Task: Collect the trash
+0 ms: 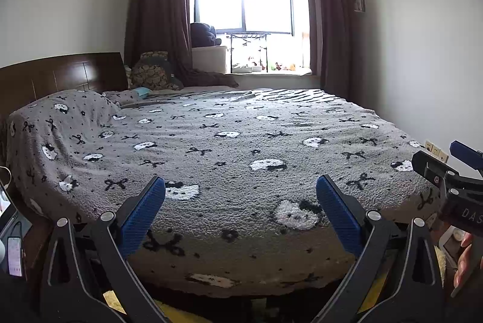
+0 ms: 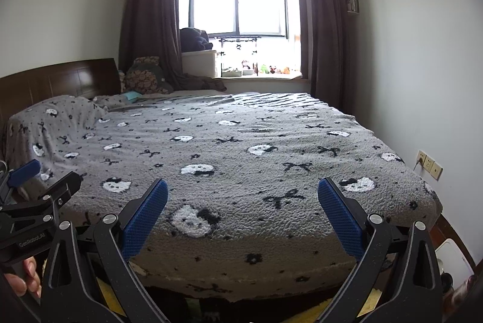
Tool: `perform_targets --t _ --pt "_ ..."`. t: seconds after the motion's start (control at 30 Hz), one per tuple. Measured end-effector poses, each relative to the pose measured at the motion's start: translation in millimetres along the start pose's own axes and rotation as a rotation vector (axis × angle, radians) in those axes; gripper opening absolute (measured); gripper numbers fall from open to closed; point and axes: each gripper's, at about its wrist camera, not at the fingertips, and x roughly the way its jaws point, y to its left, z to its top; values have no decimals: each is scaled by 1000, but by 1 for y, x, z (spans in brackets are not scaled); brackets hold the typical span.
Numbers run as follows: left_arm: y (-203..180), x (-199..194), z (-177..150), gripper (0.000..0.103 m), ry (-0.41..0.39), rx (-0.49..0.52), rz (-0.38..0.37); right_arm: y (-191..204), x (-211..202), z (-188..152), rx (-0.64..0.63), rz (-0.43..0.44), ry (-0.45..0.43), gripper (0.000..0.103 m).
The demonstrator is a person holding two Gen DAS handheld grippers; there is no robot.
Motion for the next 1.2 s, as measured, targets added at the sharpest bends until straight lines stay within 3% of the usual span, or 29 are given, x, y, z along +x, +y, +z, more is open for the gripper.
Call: perform_targets --t 1.2 --pt "3 -3 0 95 -10 1 1 1 -2 -2 12 -7 -1 100"
